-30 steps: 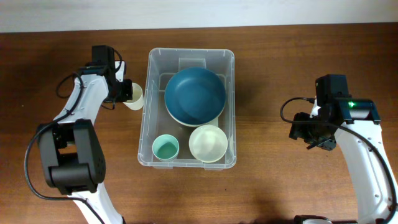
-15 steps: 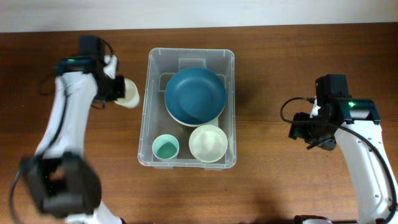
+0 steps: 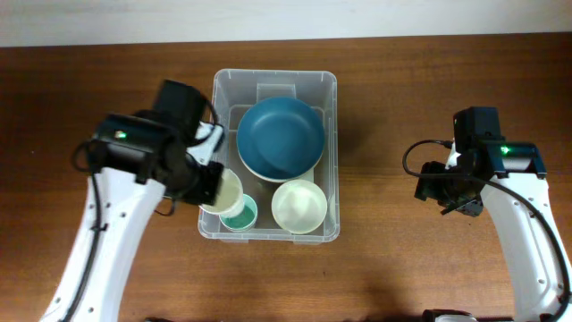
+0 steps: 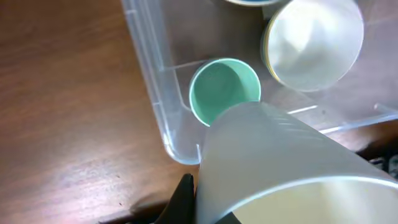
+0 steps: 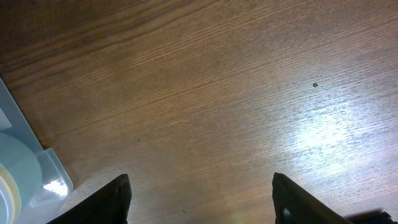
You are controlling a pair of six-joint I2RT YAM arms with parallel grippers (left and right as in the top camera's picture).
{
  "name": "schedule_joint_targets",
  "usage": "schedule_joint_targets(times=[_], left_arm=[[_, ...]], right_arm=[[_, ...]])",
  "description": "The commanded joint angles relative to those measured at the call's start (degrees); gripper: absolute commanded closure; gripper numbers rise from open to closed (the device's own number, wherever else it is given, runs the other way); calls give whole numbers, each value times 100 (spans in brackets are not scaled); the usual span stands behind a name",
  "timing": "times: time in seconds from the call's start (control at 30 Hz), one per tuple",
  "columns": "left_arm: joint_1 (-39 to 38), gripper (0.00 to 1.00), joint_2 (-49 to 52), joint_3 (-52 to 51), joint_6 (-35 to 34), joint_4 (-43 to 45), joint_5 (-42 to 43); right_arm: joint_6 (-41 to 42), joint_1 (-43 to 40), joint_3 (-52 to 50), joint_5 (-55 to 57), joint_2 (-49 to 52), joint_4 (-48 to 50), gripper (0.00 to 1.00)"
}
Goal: Pack container
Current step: 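Place the cream cup onto the cups in the container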
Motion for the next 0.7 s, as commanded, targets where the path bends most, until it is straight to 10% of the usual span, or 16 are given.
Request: schedule_joint_targets(times=[0.0, 0.17, 0.33, 0.67], left_arm=[[-103, 100, 31, -525, -59, 256, 151], [-101, 97, 42, -1233, -59, 802, 192], [-101, 39, 42, -1283, -57, 1115, 190], [-96, 38, 39, -1283, -57, 1246, 188]], right_arm=[[-42, -26, 7, 68, -44, -9, 32], [-42, -26, 7, 68, -44, -28, 32], [-39, -26, 7, 68, -44, -31, 32], [-39, -26, 7, 68, -44, 17, 32]])
